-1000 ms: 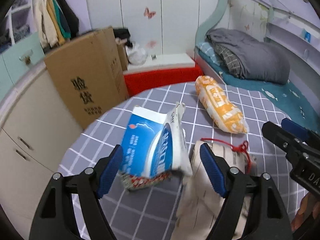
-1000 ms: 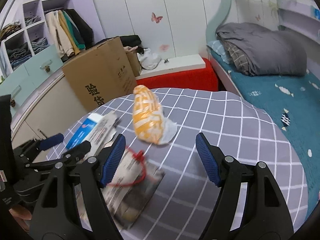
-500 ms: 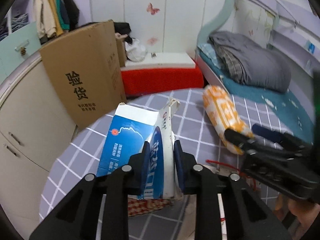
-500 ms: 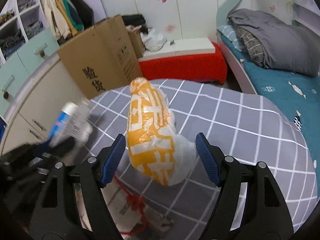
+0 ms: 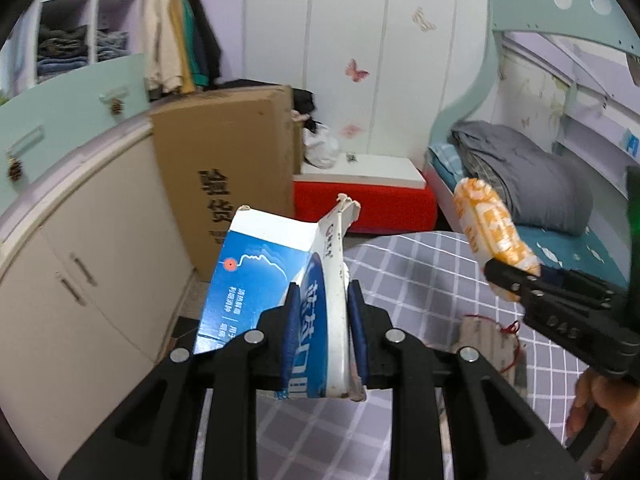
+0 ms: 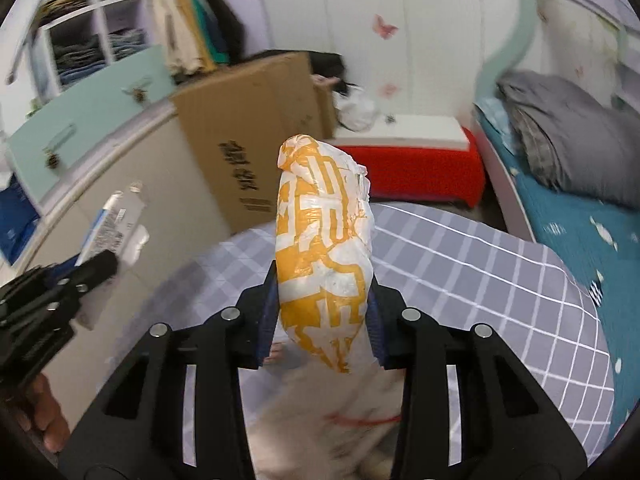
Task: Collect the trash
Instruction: 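Carry both items over the wastebasket and open both tools to drop them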
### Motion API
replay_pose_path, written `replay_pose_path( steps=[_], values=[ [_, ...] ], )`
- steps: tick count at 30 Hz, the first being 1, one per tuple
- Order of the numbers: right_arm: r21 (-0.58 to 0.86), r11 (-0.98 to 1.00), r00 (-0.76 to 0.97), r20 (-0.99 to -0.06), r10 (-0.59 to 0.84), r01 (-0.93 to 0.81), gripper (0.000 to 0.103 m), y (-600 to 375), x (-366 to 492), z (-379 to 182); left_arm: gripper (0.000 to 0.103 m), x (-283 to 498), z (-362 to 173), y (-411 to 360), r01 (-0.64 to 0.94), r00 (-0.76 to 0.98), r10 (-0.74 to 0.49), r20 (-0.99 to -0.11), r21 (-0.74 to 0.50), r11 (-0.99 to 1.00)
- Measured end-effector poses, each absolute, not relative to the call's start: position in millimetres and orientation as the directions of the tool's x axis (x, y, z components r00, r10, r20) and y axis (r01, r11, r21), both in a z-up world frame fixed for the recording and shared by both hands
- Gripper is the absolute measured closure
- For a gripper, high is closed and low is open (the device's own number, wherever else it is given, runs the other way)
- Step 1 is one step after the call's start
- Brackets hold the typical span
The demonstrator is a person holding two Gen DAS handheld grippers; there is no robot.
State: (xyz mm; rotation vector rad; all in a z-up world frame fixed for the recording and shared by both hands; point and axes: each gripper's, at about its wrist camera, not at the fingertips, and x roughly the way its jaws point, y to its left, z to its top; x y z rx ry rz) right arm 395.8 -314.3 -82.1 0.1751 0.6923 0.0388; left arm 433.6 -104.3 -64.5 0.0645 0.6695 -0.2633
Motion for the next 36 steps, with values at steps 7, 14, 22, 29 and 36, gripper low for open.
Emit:
replay_pose_path(
  steps=[7, 14, 22, 29, 36],
  values=[
    [0.161, 0.975, 0.769, -0.599, 0.222, -0.156, 0.066, -215.4, 363.5, -54.3, 0.080, 394.2, -47.5, -11.6, 0.161, 0.781, -0.153, -0.606, -0.042, 0.986],
    [0.223, 0.922, 0.696, -0.607, 0.385, -0.315, 0.066, -113.9, 340.2, -66.8, 0.080, 350.3, -60.2, 76.5, 0.055, 0.782, -0.072, -0.619, -0.046, 0.997],
    [0.244, 0.856, 0.557, -0.673, 0.488, -0.455, 0.066, 6.7, 320.3, -115.7, 0.079, 319.9, -110.4, 169.8, -0.068, 0.727, 0.006, -0.687, -0.064, 0.996],
    [0.250, 0.846, 0.479, -0.733, 0.483, -0.470, 0.066, 65.1, 320.3, -166.2, 0.079, 314.8, -164.4, 220.9, -0.136, 0.651, 0.010, -0.759, -0.104, 0.985],
    [0.248, 0.867, 0.459, -0.767, 0.448, -0.433, 0.065, 76.8, 330.4, -201.9, 0.077, 325.4, -194.7, 237.8, -0.155, 0.614, -0.012, -0.789, -0.135, 0.979]
  ],
)
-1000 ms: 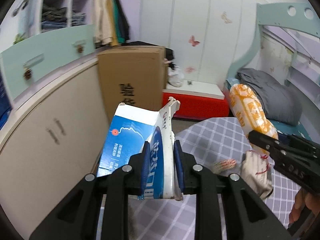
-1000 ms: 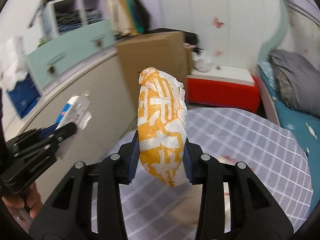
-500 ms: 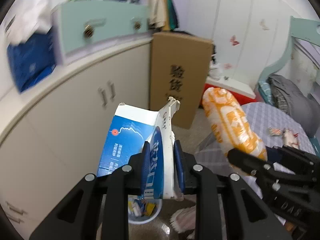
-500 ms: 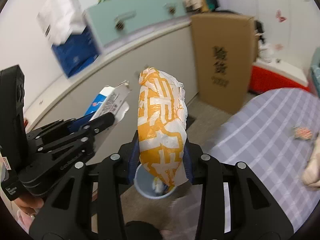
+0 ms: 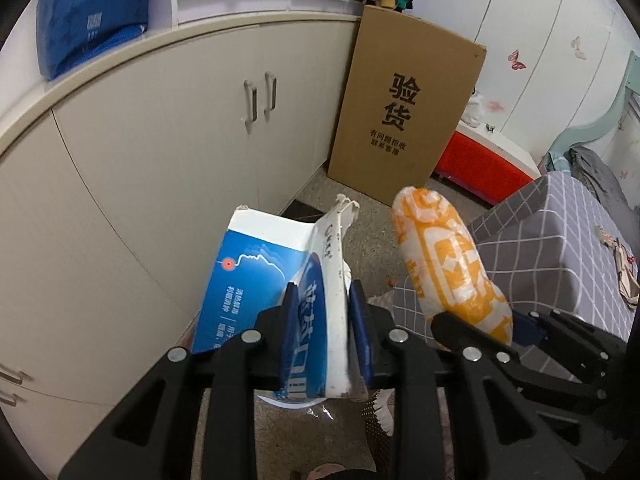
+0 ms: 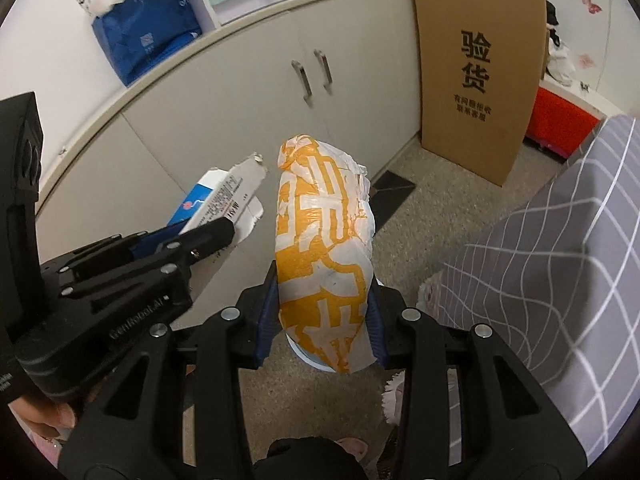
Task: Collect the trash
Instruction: 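Carry both items over the wastebasket and open both tools to drop them, then move both open tools back toward the table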
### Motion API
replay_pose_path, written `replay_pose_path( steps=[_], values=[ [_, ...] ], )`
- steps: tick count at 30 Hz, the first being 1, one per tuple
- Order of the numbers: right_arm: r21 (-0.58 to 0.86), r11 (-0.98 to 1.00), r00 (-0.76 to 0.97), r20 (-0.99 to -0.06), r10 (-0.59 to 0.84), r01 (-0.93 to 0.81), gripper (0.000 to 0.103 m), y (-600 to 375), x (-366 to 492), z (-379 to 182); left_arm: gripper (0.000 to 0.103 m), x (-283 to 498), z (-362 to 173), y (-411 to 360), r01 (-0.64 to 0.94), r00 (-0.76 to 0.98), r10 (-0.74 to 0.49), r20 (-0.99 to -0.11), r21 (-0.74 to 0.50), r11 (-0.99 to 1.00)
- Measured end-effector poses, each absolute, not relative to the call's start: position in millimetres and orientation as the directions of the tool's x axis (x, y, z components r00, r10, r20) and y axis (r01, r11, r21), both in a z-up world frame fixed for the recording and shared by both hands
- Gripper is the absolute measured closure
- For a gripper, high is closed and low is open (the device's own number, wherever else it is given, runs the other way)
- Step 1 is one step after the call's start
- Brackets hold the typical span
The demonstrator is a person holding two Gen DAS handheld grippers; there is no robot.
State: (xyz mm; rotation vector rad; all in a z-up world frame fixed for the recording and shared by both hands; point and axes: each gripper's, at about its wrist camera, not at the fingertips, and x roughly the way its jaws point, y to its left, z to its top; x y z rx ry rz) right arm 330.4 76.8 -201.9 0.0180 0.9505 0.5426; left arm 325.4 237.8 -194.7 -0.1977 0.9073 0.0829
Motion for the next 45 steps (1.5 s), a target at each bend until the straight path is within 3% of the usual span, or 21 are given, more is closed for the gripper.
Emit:
replay_pose_path(
  steps=[4, 5, 7, 31, 34, 35, 36, 45],
  values=[
    [0.245, 0.878, 0.466, -0.772, 0.433, -0.411, 0.065, 74.7, 333.8, -209.7, 0.063, 334.7, -207.8, 245.7, -0.169, 0.601, -0.040, -0.798, -0.176, 0.970],
    [0.243, 0.881, 0.468, -0.773, 0.429, -0.406, 0.065, 74.0, 334.2, -211.7, 0.042, 335.1, -210.5, 246.7, -0.177, 0.597, -0.038, -0.801, -0.178, 0.968],
    [0.249, 0.884, 0.463, -0.777, 0.426, -0.395, 0.065, 72.3, 336.4, -216.1, 0.030, 335.3, -217.3, 253.8, -0.220, 0.595, -0.007, -0.803, -0.171, 0.960],
    [0.269, 0.860, 0.422, -0.783, 0.457, -0.433, 0.064, 99.8, 338.6, -226.0, 0.027, 315.7, -218.5, 289.7, -0.339, 0.591, 0.090, -0.802, -0.145, 0.930],
    [0.304, 0.836, 0.416, -0.758, 0.503, -0.457, 0.047, 107.5, 340.4, -226.2, 0.027, 307.8, -214.9, 300.9, -0.371, 0.598, 0.121, -0.792, -0.140, 0.918],
    [0.309, 0.834, 0.414, -0.756, 0.507, -0.457, 0.033, 110.9, 341.7, -228.0, 0.027, 306.1, -214.0, 304.1, -0.382, 0.597, 0.135, -0.791, -0.132, 0.915],
    [0.306, 0.838, 0.420, -0.756, 0.502, -0.452, 0.031, 112.8, 342.1, -229.1, 0.027, 304.0, -213.5, 307.9, -0.393, 0.593, 0.151, -0.791, -0.121, 0.912],
    [0.280, 0.855, 0.433, -0.767, 0.473, -0.437, 0.031, 112.5, 335.7, -229.0, 0.027, 294.3, -210.8, 312.8, -0.394, 0.586, 0.142, -0.798, -0.128, 0.910]
  ],
)
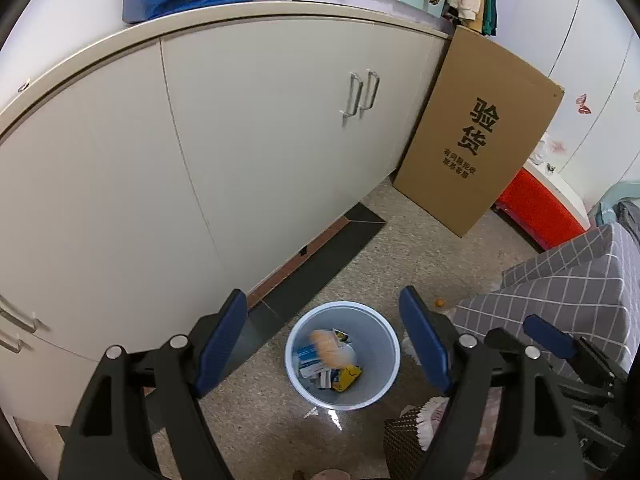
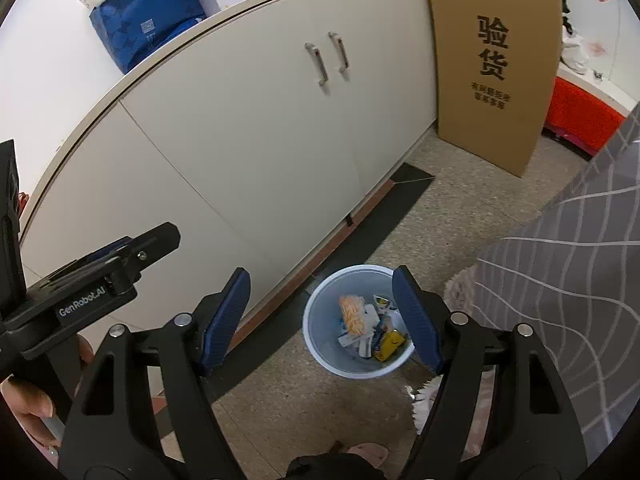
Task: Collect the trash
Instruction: 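Move both open tools back toward the table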
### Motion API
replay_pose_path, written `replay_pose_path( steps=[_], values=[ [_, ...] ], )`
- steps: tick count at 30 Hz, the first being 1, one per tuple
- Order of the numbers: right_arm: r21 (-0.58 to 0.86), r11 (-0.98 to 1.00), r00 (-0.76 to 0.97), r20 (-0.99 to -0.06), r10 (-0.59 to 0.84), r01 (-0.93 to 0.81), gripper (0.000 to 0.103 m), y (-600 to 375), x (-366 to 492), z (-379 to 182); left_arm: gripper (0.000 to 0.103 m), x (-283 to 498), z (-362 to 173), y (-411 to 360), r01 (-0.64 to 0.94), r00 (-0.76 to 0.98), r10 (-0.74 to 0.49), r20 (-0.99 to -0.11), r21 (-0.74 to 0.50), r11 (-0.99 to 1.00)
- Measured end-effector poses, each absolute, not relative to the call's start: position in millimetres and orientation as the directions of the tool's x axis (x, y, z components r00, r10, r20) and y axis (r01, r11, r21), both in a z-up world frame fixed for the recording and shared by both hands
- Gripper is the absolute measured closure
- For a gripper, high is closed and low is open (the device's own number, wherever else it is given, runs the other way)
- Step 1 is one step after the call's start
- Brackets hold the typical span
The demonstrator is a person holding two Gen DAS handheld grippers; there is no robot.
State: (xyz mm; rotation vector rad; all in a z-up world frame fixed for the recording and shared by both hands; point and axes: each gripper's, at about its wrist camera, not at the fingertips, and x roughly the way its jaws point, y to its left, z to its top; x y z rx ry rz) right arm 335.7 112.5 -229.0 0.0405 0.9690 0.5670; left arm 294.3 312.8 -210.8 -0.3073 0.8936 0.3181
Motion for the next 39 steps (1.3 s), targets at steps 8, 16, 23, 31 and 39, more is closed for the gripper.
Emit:
replay_pose_path(
  steps=[8, 16, 23, 31, 39],
  values=[
    [0.274, 0.877, 0.507, -0.731, 0.457, -0.395, 0.030, 77.1, 331.1, -197.7, 0.026, 293.6, -187.6, 281.8, -0.329, 0.628, 0.097, -0.772, -0.150, 0.933],
    [0.259, 0.900, 0.624, -0.653, 0.430, -0.350, 0.028, 9.3, 314.8, -150.7, 0.024, 296.4, -151.7, 221.4, -0.226, 0.683, 0.047, -0.729, -0.149, 0.963],
    [0.223, 0.953, 0.742, -0.599, 0.300, -0.205, 0.026, -85.0, 295.5, -119.0, 0.023, 307.0, -126.1, 136.9, -0.085, 0.710, -0.033, -0.704, -0.131, 0.988],
    [0.210, 0.969, 0.800, -0.599, 0.026, 0.126, 0.013, -209.9, 272.8, -125.8, 0.022, 322.1, -120.9, 29.3, 0.096, 0.685, -0.147, -0.714, -0.112, 0.989],
    [0.224, 0.924, 0.711, -0.699, -0.069, 0.309, 0.012, -292.9, 282.1, -162.2, 0.022, 331.0, -132.4, -36.0, 0.170, 0.641, -0.180, -0.746, -0.090, 0.981]
  ],
)
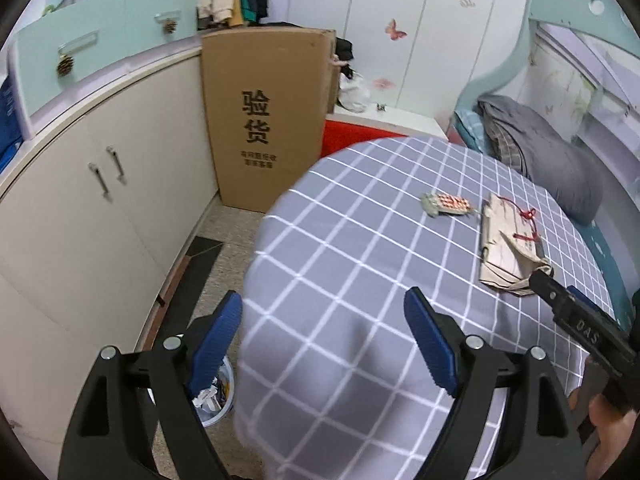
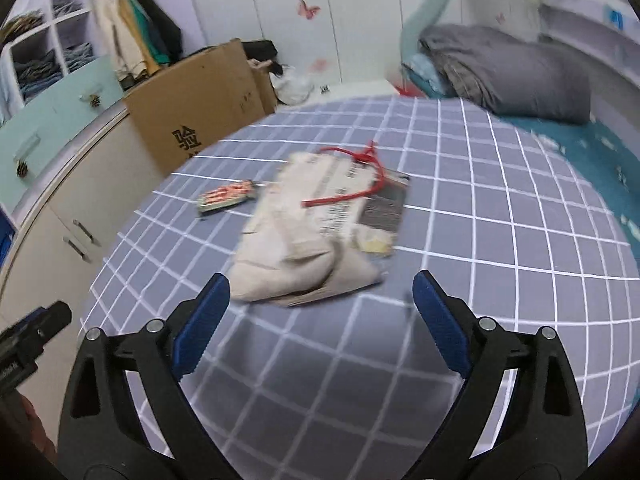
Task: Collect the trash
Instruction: 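Move both open tools back toward the table, then grasp the newspaper bundle with the right tool while the left tool grasps the red string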
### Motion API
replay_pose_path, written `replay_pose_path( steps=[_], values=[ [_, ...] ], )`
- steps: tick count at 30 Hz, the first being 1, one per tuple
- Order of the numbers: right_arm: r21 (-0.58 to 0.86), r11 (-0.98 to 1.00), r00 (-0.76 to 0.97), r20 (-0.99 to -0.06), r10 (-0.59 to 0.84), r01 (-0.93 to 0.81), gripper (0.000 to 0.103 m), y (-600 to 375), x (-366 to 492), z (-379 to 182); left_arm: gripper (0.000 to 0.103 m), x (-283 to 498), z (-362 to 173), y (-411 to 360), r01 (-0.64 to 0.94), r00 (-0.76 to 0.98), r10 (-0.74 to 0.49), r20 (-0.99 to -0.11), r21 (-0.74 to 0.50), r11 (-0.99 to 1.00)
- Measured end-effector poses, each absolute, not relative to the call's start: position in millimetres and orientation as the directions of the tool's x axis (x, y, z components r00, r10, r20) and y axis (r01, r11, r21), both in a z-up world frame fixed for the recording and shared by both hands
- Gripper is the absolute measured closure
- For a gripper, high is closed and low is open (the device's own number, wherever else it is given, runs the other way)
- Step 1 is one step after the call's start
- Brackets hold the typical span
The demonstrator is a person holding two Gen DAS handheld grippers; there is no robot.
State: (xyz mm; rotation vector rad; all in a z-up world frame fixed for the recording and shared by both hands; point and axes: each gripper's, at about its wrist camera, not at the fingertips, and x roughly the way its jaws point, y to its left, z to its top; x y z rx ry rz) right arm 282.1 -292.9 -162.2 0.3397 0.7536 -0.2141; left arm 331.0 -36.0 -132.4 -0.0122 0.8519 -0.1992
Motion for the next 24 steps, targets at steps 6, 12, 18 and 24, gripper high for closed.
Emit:
replay_pose_path(
  steps=[6, 12, 18, 24],
  values=[
    [0.285, 0.923, 0.693, -0.720, 0.030, 0.257, 0.024, -318.4, 289.1, -171.3, 0.022, 339.2, -137.7, -62.1, 0.188, 0.623, -0.182, -0.761, -0.080, 0.979],
    [0.313, 0.923, 0.700, -0.710, 0.072, 0.223, 0.026, -331.0, 279.3, -169.6, 0.022, 345.6, -132.5, -92.7, 0.228, 0.626, -0.194, -0.756, -0.061, 0.972],
    [0.406, 0.892, 0.748, -0.651, 0.130, 0.198, 0.021, -363.1, 257.2, -160.7, 0.022, 348.7, -118.1, -150.9, 0.335, 0.626, -0.265, -0.734, -0.054, 0.941],
    [0.399, 0.857, 0.767, -0.642, 0.006, 0.327, 0.021, -419.6, 251.0, -163.1, 0.022, 361.6, -112.5, -217.6, 0.421, 0.599, -0.315, -0.736, -0.045, 0.906]
  ],
)
